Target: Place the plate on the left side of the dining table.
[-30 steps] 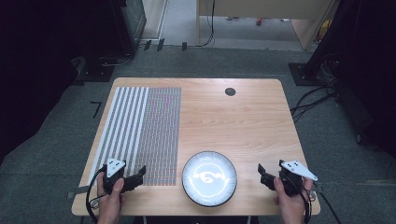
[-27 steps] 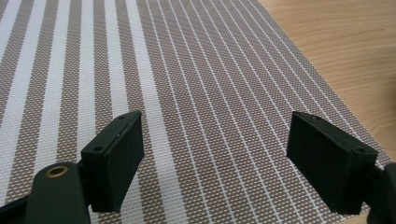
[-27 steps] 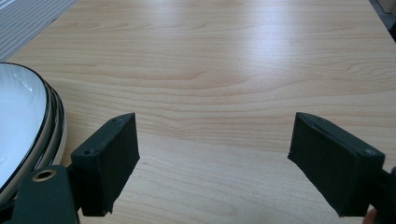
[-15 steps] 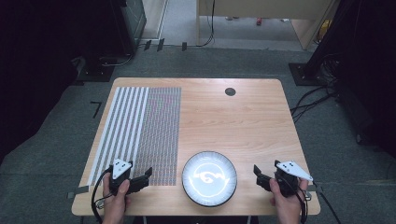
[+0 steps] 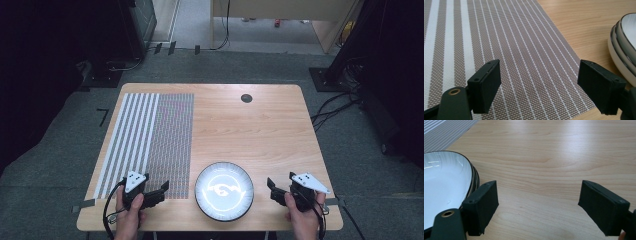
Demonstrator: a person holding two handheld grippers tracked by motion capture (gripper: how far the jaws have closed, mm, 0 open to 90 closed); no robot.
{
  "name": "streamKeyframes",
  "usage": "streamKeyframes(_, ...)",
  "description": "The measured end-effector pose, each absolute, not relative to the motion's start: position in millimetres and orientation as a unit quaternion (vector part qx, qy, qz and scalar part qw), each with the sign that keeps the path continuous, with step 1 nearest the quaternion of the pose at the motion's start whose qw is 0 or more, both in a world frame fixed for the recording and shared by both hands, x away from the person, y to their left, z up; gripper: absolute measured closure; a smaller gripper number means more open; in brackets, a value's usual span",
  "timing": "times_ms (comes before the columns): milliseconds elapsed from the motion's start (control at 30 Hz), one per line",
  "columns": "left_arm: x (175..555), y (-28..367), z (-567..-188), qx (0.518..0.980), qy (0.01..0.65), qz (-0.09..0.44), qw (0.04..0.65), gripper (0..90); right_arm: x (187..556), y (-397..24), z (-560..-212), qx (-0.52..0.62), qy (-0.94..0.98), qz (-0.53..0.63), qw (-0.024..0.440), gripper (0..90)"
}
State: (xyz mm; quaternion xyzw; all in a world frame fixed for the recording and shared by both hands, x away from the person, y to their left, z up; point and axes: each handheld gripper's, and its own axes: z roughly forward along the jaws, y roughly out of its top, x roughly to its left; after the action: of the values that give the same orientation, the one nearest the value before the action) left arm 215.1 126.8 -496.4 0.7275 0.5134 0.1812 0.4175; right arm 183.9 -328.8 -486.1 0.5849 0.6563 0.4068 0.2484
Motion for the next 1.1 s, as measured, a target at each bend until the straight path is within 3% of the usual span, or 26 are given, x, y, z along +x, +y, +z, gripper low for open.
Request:
streamKeyframes(567, 211.3, 111.3, -495.4, 0.735, 0.497, 0.162, 0.432, 18.9, 183.4, -316.2, -484.8, 0.578, 0.657, 0.418, 0.245, 18.3)
streamKeyframes(1100, 205.8, 101.0, -490.4, 0.74, 0.465, 0.141, 0.466, 19.0, 181.7, -294.9, -484.1, 0.565, 0.661, 0.424, 0.253, 34.0)
